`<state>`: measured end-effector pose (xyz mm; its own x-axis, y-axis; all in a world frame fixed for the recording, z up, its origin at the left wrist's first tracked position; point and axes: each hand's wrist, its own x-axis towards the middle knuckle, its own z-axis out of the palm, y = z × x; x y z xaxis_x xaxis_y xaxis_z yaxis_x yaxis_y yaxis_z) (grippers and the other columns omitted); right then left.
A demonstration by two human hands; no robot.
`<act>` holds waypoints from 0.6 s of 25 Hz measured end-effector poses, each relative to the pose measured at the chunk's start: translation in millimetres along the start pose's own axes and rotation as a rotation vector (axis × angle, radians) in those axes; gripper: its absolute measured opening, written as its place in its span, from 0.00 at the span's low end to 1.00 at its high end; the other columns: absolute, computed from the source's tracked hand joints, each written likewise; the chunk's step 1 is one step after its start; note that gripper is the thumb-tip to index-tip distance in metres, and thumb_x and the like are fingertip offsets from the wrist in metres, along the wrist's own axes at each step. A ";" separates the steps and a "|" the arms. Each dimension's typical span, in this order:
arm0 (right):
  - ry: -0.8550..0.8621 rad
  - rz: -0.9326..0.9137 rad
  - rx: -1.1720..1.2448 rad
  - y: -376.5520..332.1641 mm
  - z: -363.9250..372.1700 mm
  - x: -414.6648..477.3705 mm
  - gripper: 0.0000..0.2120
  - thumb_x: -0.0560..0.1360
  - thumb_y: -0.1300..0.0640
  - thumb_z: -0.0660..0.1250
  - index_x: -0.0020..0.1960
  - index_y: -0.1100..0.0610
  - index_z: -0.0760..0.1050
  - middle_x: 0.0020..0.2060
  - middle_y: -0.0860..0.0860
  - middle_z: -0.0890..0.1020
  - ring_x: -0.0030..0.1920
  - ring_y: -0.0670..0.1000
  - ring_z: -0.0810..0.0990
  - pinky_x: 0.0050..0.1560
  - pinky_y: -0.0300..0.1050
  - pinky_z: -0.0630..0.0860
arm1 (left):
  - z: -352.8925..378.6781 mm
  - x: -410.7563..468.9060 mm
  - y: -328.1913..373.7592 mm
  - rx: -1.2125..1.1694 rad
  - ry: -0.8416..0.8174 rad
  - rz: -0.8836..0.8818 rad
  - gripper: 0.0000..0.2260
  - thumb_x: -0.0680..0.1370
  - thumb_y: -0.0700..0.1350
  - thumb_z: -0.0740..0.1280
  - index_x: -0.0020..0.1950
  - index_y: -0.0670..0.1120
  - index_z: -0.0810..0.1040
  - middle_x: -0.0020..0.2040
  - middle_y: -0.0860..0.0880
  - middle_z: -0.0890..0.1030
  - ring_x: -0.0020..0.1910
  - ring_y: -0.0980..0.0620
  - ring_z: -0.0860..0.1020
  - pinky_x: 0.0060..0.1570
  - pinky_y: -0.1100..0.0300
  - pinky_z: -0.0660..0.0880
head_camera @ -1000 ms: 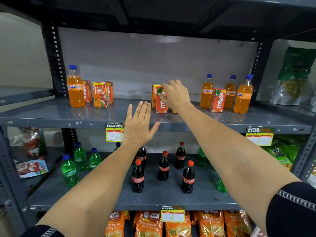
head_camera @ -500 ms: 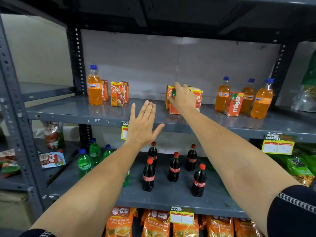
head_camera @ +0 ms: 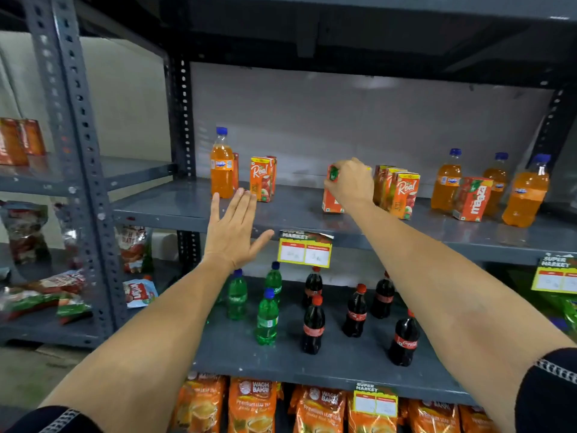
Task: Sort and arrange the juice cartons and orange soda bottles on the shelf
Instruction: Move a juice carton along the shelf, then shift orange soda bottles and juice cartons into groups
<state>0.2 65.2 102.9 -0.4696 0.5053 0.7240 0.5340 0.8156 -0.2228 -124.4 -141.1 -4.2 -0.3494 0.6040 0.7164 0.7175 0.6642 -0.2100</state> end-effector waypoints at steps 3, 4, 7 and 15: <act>0.003 -0.025 0.032 -54.3 12.4 -4.0 0.14 0.73 0.54 0.68 0.57 0.57 0.80 0.54 0.60 0.80 0.52 0.61 0.80 0.50 0.50 0.77 | 5.1 -7.9 -47.7 0.014 -0.030 -0.012 0.40 0.76 0.67 0.38 0.76 0.40 0.56 0.76 0.43 0.61 0.77 0.47 0.54 0.73 0.38 0.42; 0.000 -0.027 0.048 -68.5 16.1 -5.2 0.14 0.73 0.54 0.68 0.56 0.57 0.80 0.53 0.60 0.80 0.52 0.61 0.80 0.49 0.50 0.77 | 6.8 -9.2 -58.3 0.012 -0.035 -0.008 0.40 0.76 0.67 0.38 0.76 0.40 0.56 0.76 0.43 0.61 0.77 0.47 0.54 0.73 0.38 0.42; -0.020 -0.029 0.075 -119.8 32.0 -8.1 0.14 0.73 0.54 0.68 0.56 0.57 0.81 0.52 0.59 0.80 0.51 0.61 0.80 0.47 0.49 0.76 | 12.5 -11.5 -98.0 0.005 -0.039 0.014 0.40 0.76 0.67 0.38 0.76 0.40 0.56 0.76 0.43 0.61 0.77 0.47 0.54 0.73 0.38 0.42; 0.020 -0.115 0.120 -237.1 66.6 -12.5 0.13 0.73 0.54 0.68 0.56 0.57 0.79 0.51 0.57 0.81 0.49 0.57 0.81 0.42 0.44 0.74 | 22.3 -10.0 -173.8 -0.077 0.008 0.060 0.39 0.76 0.67 0.43 0.75 0.38 0.59 0.75 0.42 0.63 0.76 0.46 0.56 0.73 0.38 0.45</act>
<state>-167.3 -115.7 103.2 -0.5082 0.4021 0.7617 0.3894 0.8960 -0.2132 -258.9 -252.7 10.3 -0.3001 0.6379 0.7093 0.7814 0.5908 -0.2008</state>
